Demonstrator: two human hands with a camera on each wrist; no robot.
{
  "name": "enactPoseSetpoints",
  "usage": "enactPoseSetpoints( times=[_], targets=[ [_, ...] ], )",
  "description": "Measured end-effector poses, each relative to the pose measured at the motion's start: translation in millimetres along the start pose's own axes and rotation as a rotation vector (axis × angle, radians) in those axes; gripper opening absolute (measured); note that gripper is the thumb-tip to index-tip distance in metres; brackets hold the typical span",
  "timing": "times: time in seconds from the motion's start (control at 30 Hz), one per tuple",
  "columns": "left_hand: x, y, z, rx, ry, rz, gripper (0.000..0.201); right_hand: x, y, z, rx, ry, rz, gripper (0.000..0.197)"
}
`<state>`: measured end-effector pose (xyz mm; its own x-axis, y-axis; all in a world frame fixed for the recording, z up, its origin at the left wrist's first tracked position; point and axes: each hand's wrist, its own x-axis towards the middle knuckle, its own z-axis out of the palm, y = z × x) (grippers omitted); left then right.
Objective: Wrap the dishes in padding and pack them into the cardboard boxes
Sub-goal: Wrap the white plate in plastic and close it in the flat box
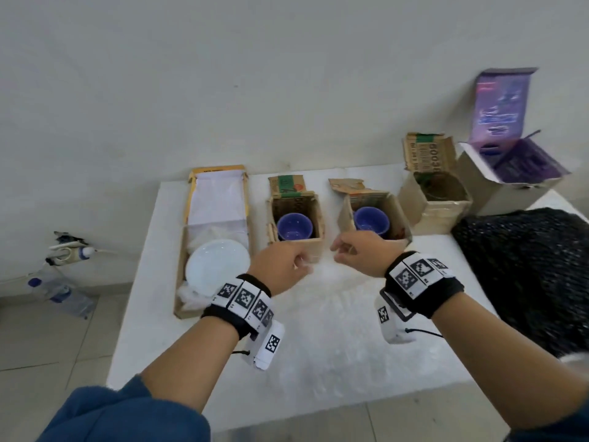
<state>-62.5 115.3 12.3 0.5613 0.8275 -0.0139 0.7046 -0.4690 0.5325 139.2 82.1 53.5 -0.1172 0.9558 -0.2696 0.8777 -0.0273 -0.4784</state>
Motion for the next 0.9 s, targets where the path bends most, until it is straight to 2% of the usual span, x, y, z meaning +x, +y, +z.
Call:
enactPoseSetpoints(
  times=[0.1,0.2,0.3,0.43,0.6,0.67,0.77,0.83,0.9],
  targets=[
    [-2,26,43,0.068,-0.151,-0.055,0.026,-33,53,11,-0.052,-0.044,0.112,0.025],
    [-3,38,77,0.135,-0.208,-0.115,0.037,-54,91,31,-0.135,-0.106,0.218,0.035],
    [-5,44,98,0.153,-0.2,-0.182,0.043,-69,110,51,-0.129,-0.131,0.285,0.046],
    [-5,51,107,0.119,-0.12,-0.225,0.037,-79,115,68,-0.065,-0.065,0.292,0.05],
    [-2,58,100,-0.106,-0.051,-0.27,0.019,-86,110,65,-0.019,0.007,0.285,0.058],
    [-1,62,93,-0.313,-0.079,-0.25,0.01,-89,103,57,0.028,0.035,0.249,0.07],
    [1,77,76,-0.585,-0.081,-0.195,0.006,-89,86,38,0.161,-0.003,0.172,0.086],
    [4,85,65,-0.678,-0.014,-0.158,0.004,-87,72,23,0.235,-0.007,0.121,0.079],
    [7,87,54,-0.708,0.067,-0.146,0.007,-82,59,7,0.232,0.051,0.039,0.054]
  ],
)
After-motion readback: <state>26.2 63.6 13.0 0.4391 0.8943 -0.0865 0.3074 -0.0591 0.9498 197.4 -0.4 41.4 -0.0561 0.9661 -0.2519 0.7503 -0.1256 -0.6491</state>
